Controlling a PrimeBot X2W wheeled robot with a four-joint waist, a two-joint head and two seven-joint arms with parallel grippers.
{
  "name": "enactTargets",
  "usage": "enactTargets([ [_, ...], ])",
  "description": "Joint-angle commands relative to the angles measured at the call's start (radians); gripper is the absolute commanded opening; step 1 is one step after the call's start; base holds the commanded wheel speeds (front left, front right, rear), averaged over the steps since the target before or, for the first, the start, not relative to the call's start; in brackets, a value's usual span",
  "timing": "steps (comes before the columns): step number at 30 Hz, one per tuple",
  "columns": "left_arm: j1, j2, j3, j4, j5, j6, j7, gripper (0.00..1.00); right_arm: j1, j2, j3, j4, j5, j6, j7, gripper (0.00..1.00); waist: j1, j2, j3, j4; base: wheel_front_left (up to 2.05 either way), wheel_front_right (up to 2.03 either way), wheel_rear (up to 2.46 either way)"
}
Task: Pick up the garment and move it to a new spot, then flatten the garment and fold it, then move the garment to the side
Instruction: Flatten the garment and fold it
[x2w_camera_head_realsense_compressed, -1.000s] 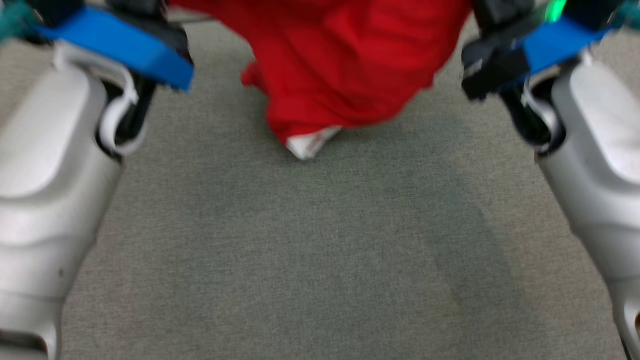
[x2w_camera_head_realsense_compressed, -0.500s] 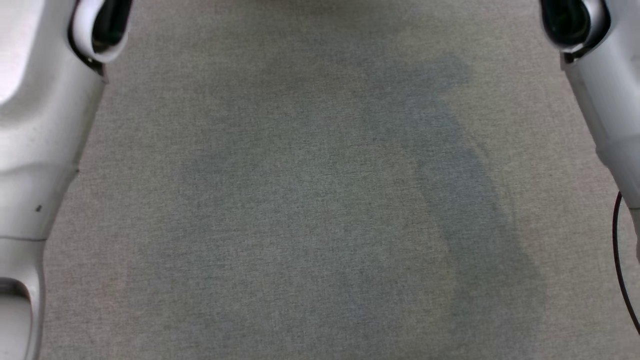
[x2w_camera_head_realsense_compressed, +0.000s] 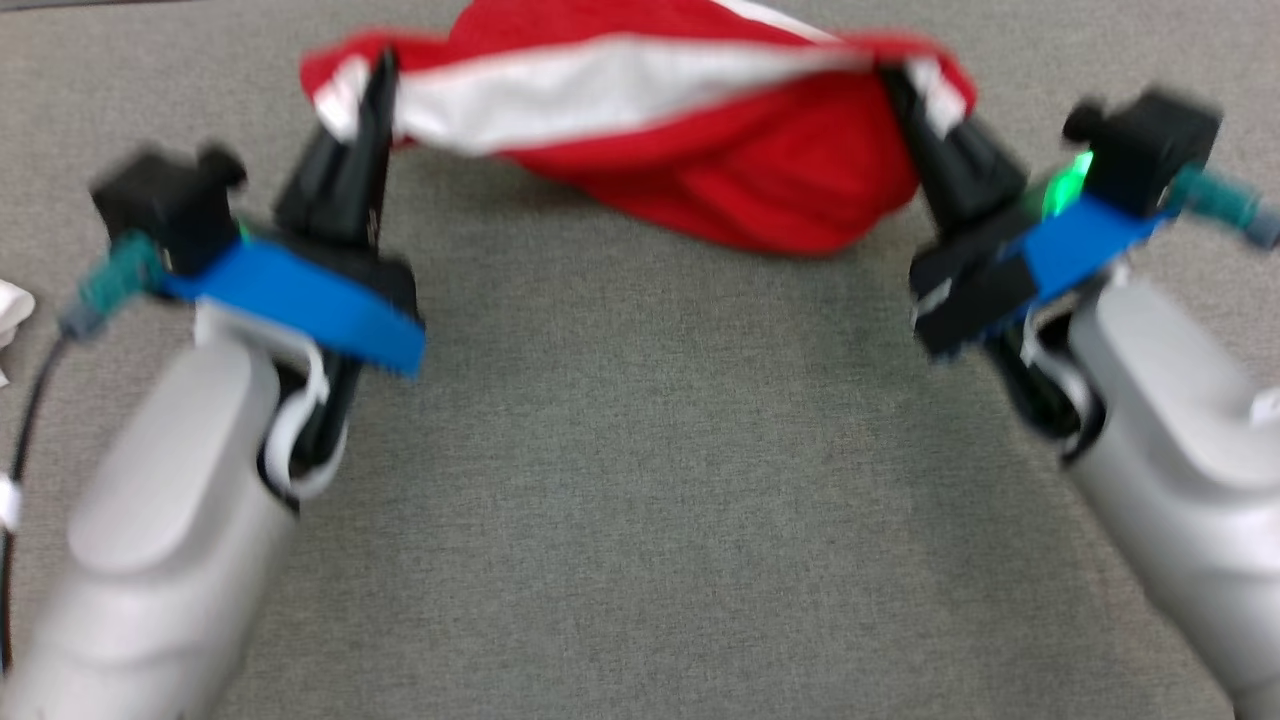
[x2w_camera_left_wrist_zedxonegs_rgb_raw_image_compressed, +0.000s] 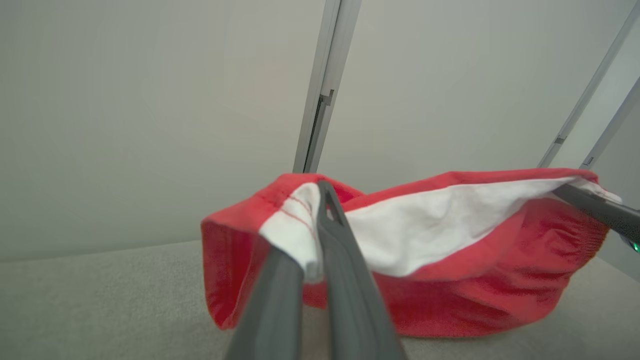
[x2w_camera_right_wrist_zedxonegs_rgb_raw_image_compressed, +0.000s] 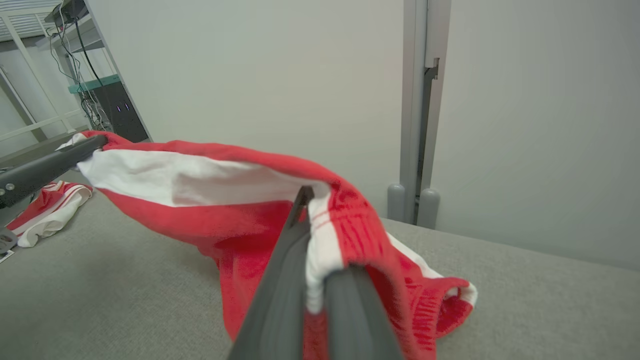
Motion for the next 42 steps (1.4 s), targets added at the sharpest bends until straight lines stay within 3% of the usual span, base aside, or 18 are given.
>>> enactTargets([
  [1, 0.075, 0.0, 0.023, -0.025, 0.015, 0.008, -0.004, 0.0, 0.076, -0.011, 0.011, -0.025, 0.01, 0.0, -0.004, 0.0, 0.0, 0.0, -0.023, -0.006, 0.0, 0.0, 0.0],
  [11, 0.503, -0.028, 0.073, -0.112, 0.073, 0.006, -0.005, 0.0, 0.472, -0.054, 0.042, -0.169, 0.022, 0.0, -0.004, 0.0, 0.0, 0.0, -0.141, 0.005, 0.0, 0.0, 0.0],
  [23, 0.725, -0.007, 0.112, -0.173, 0.094, 0.01, -0.005, 0.0, 0.766, -0.081, 0.059, -0.285, 0.005, 0.0, 0.006, 0.0, 0.0, 0.0, -0.231, 0.021, 0.0, 0.0, 0.0],
  [33, 0.503, 0.076, 0.109, -0.224, 0.176, 0.004, 0.057, 0.0, 0.7, -0.033, -0.046, -0.372, -0.041, 0.0, 0.013, 0.0, 0.0, 0.0, -0.177, -0.025, 0.0, 0.0, 0.0],
  [42, 0.156, 0.148, 0.099, -0.229, 0.226, -0.004, 0.209, 0.0, 0.551, 0.075, -0.132, -0.386, -0.058, 0.0, 0.003, 0.0, 0.0, 0.0, 0.005, -0.134, 0.0, 0.0, 0.0],
])
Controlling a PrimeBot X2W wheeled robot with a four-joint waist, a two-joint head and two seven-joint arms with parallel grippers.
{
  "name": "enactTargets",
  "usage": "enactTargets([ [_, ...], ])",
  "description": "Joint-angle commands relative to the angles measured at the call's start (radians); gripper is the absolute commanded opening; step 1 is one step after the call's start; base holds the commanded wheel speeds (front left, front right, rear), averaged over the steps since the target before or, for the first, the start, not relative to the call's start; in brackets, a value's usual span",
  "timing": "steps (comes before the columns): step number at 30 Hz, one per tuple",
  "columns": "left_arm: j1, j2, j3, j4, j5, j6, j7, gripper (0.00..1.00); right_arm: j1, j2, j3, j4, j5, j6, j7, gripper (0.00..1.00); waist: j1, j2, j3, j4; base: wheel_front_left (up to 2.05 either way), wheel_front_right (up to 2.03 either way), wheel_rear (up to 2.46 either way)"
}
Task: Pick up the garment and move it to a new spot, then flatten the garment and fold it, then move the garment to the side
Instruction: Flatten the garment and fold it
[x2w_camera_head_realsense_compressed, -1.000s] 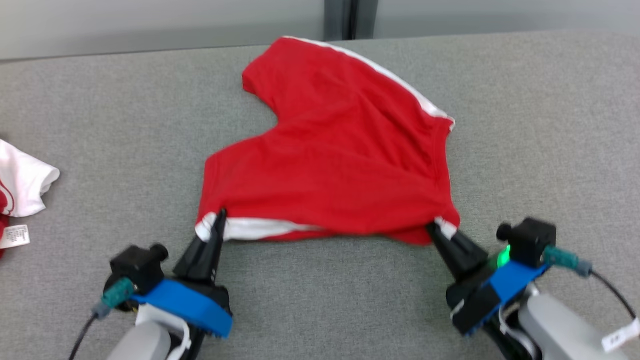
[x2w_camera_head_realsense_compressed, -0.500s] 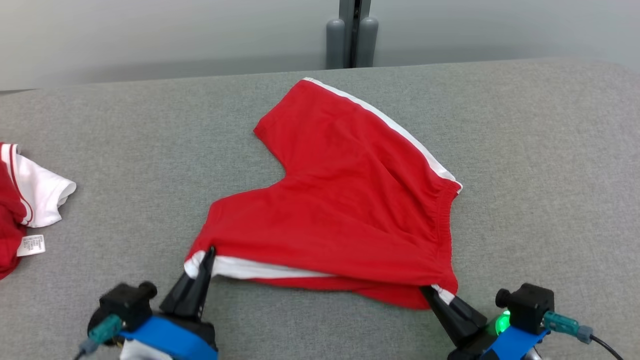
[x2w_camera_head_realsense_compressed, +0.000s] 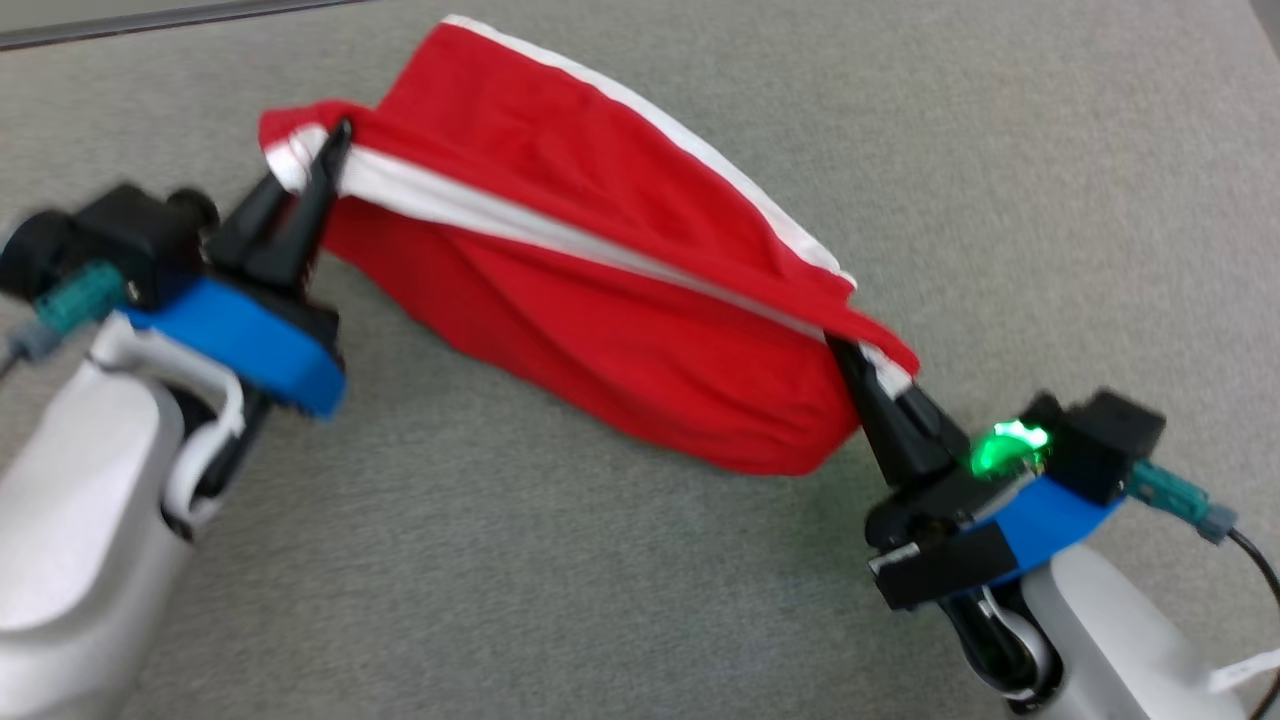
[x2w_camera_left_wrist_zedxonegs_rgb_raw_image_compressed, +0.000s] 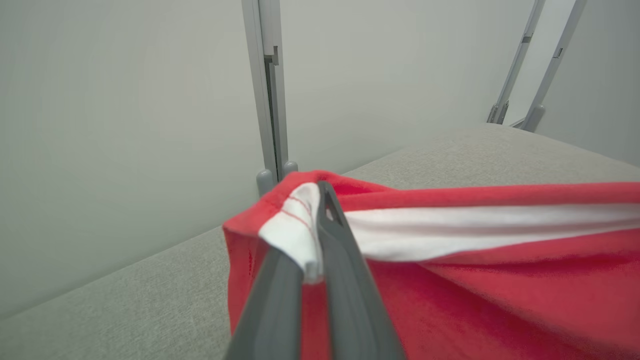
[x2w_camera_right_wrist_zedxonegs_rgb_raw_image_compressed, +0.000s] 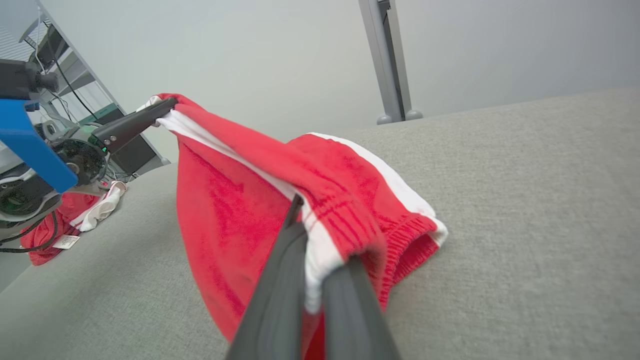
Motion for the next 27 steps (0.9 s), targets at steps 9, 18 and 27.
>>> enactTargets([
  [9, -0.304, 0.082, -0.061, 0.163, 0.0, -0.006, 0.107, 0.0, -0.241, 0.156, -0.002, 0.144, -0.062, 0.0, -0.011, 0.0, -0.0003, 0.0, 0.153, -0.118, 0.0, 0.0, 0.0],
  [18, -0.441, 0.104, -0.171, 0.286, -0.046, -0.007, 0.083, 0.0, -0.368, 0.229, -0.028, 0.25, -0.115, 0.0, -0.012, 0.0, -0.0003, 0.0, 0.206, -0.169, 0.0, 0.0, 0.0],
  [27, -0.525, 0.078, -0.289, 0.393, -0.107, -0.007, 0.009, 1.0, -0.393, 0.248, -0.013, 0.331, -0.126, 0.0, -0.012, 1.0, -0.0003, 0.0, 0.202, -0.175, 0.0, 0.0, 0.0],
])
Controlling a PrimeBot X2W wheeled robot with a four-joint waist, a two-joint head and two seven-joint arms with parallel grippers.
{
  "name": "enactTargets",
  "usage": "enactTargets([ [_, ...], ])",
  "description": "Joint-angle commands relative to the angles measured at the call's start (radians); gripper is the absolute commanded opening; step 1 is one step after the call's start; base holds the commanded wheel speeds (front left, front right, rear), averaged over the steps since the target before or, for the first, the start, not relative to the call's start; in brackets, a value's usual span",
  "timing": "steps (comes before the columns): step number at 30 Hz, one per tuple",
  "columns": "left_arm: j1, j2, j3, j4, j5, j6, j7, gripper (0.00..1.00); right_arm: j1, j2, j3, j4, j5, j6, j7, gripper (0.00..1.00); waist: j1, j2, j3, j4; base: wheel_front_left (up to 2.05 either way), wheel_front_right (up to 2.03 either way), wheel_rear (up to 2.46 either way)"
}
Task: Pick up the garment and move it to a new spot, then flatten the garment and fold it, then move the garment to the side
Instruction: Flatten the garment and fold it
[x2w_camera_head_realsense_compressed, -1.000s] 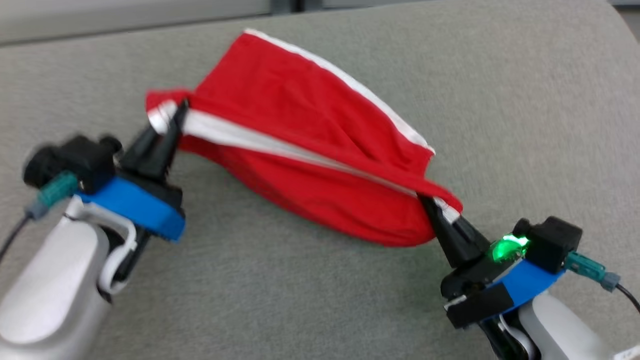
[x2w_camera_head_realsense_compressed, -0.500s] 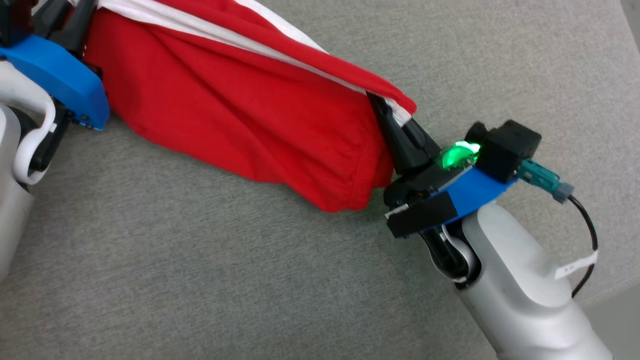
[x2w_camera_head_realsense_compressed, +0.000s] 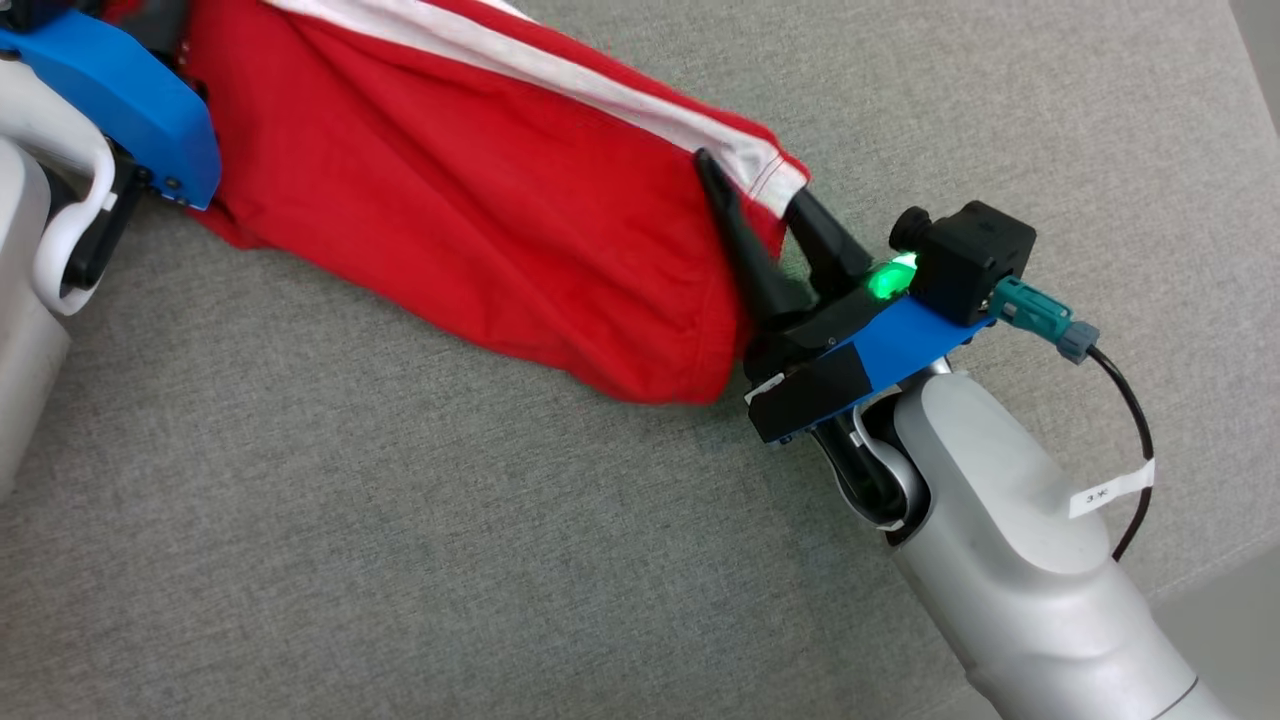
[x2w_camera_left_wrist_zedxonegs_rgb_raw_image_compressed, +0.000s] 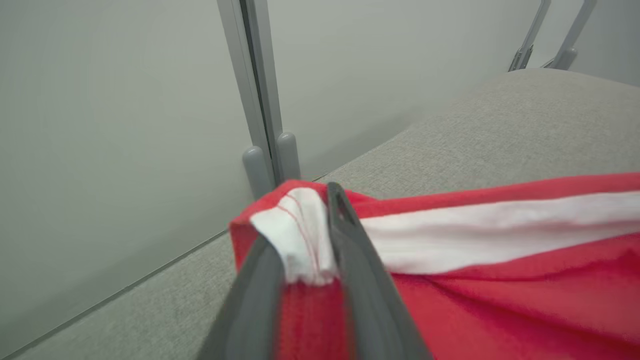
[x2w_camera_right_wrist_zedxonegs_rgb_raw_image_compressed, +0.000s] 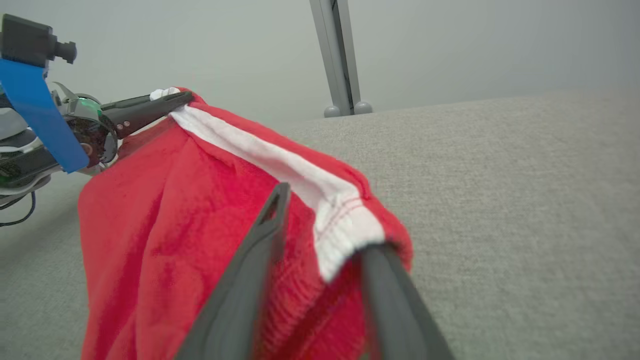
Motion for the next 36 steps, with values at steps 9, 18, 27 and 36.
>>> enactTargets([
  [9, 0.016, 0.009, -0.025, 0.1, -0.061, -0.001, -0.132, 1.0, 0.145, -0.035, -0.051, -0.072, -0.061, 0.0, -0.003, 1.0, -0.0002, 0.0, -0.079, 0.005, 0.0, 0.0, 0.0],
  [18, 0.063, 0.029, -0.03, 0.135, -0.109, -0.001, -0.177, 1.0, 0.355, -0.038, -0.231, -0.267, -0.119, 0.0, -0.003, 1.0, -0.0002, 0.0, -0.133, -0.005, 0.0, 0.0, 0.0],
  [27, 0.11, 0.051, -0.084, 0.166, -0.186, -0.001, -0.073, 1.0, 0.426, -0.008, -0.269, -0.344, -0.154, 0.0, -0.003, 1.0, -0.0002, 0.0, -0.134, -0.017, 0.0, 0.0, 0.0],
  [36, 0.167, 0.048, -0.162, 0.167, -0.257, -0.001, 0.068, 1.0, 0.428, -0.001, -0.287, -0.347, -0.181, 0.0, -0.003, 1.0, -0.0002, 0.0, -0.13, -0.001, 0.0, 0.0, 0.0],
])
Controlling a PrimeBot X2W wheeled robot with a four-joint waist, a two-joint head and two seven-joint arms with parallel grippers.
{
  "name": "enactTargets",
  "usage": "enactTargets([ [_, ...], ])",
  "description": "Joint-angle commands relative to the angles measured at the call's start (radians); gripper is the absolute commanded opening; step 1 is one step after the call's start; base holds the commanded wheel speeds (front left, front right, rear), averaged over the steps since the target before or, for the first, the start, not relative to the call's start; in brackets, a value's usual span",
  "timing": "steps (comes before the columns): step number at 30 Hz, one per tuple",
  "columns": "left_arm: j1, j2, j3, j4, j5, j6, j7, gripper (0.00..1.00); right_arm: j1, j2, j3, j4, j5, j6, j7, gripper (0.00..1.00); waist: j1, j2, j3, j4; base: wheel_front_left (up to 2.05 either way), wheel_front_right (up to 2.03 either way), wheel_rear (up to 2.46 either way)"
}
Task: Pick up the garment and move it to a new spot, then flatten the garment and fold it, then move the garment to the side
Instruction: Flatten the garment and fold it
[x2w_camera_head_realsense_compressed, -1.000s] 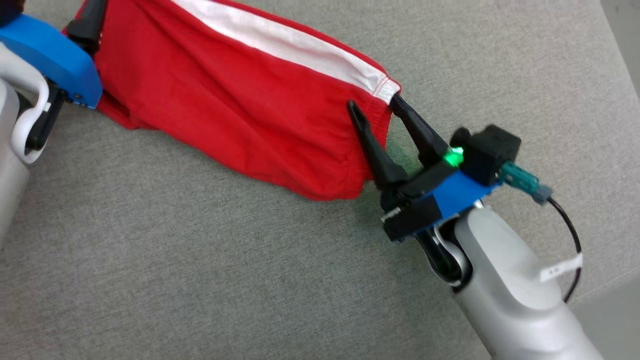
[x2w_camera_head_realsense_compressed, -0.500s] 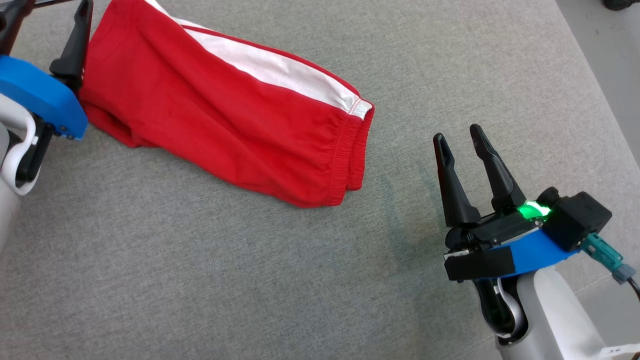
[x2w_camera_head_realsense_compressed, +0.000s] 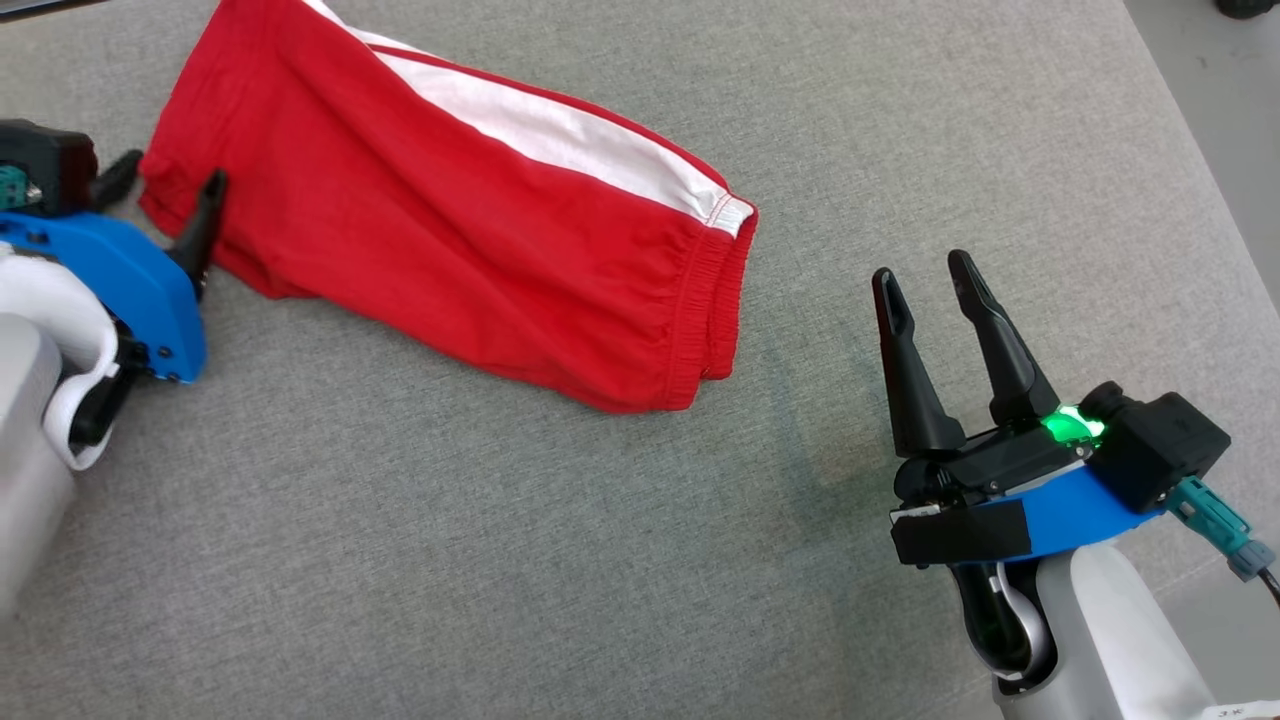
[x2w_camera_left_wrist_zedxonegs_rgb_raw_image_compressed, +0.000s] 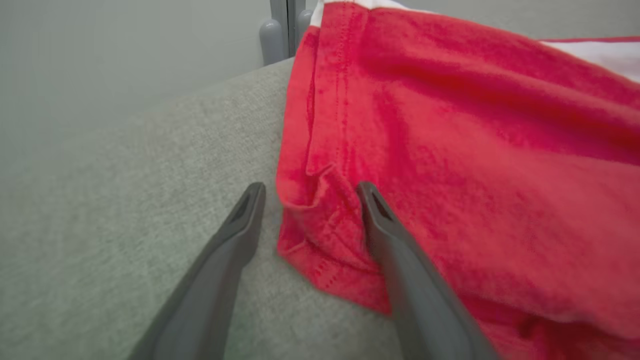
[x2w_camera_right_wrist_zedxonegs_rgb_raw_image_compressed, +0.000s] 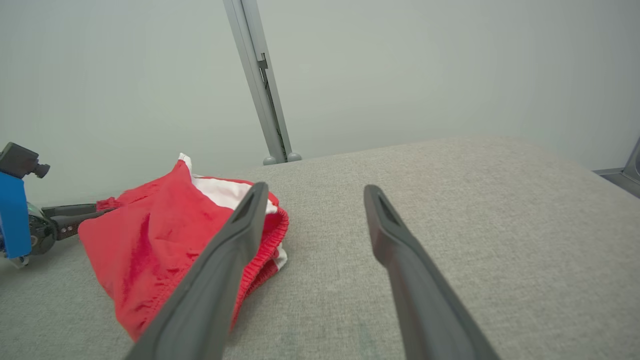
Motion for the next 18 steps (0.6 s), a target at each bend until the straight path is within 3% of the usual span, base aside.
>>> enactTargets([
  [1, 0.025, -0.002, -0.014, -0.014, -0.023, -0.001, 0.029, 1.0, 0.016, 0.005, -0.005, 0.001, -0.005, 0.0, -0.003, 1.0, 0.0001, 0.0, -0.001, 0.005, 0.0, 0.0, 0.0],
  [7, 0.049, 0.007, -0.048, -0.028, -0.04, -0.001, 0.1, 1.0, 0.013, 0.006, -0.01, 0.007, -0.01, 0.0, -0.003, 1.0, 0.0001, 0.0, -0.003, 0.015, 0.0, 0.0, 0.0],
  [8, 0.05, 0.006, -0.055, -0.028, -0.037, -0.001, 0.109, 0.96, 0.011, 0.006, -0.009, 0.006, -0.01, 0.0, -0.003, 1.0, 0.0001, 0.0, -0.004, 0.016, 0.0, 0.0, 0.0],
  [9, 0.051, 0.003, -0.058, -0.028, -0.037, 0.001, 0.113, 0.34, 0.008, 0.006, -0.009, 0.006, -0.011, 0.0, -0.003, 1.0, 0.0001, 0.0, -0.004, 0.016, 0.0, 0.0, 0.0],
  [10, 0.052, -0.001, -0.064, -0.028, -0.037, 0.001, 0.121, 0.0, 0.005, 0.006, -0.008, 0.004, -0.012, 0.0, -0.003, 1.0, 0.0001, 0.0, -0.005, 0.016, 0.0, 0.0, 0.0],
  [18, 0.039, -0.026, -0.042, -0.074, -0.044, 0.014, 0.056, 0.0, 0.021, -0.001, -0.025, 0.008, -0.013, 0.0, -0.003, 1.0, 0.0001, 0.0, -0.044, 0.042, 0.0, 0.0, 0.0],
])
